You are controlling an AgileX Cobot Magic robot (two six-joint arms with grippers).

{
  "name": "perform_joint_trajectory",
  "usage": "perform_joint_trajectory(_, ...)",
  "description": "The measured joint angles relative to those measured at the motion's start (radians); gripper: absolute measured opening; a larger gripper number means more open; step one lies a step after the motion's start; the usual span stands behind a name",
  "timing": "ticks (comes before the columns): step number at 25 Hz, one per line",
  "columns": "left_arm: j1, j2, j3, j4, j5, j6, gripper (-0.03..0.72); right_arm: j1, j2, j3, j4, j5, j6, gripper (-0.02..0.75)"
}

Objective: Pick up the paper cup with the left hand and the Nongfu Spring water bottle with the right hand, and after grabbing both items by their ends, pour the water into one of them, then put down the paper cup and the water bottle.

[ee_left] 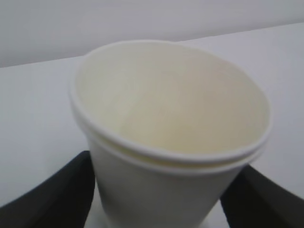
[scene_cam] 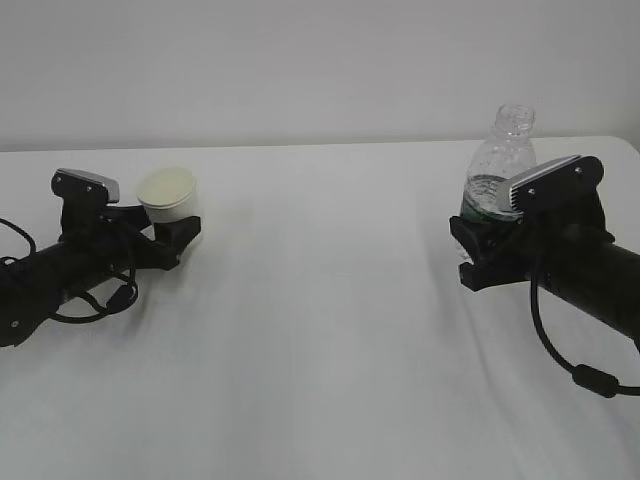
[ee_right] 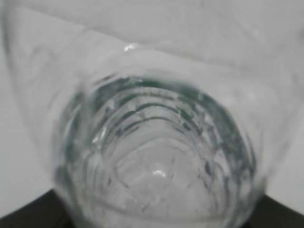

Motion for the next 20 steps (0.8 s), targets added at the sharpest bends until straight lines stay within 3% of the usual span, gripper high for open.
perform_joint_trajectory(10, 0.0, 0.007, -0.024, 0.04, 0.0, -0.032, 0.571, 0.0, 0.0, 0.0, 0.0, 0.0, 0.0, 0.406)
perform_joint_trajectory(16, 0.0, 0.007, -0.024, 0.085, -0.002, -0.047, 0.489, 0.0, 0.0, 0.0, 0.0, 0.0, -0.002, 0.405)
perform_joint_trajectory(20, 0.0, 0.007, -0.025, 0.124, -0.004, -0.077, 0.477, 0.0, 0.0, 0.0, 0.0, 0.0, -0.004, 0.405)
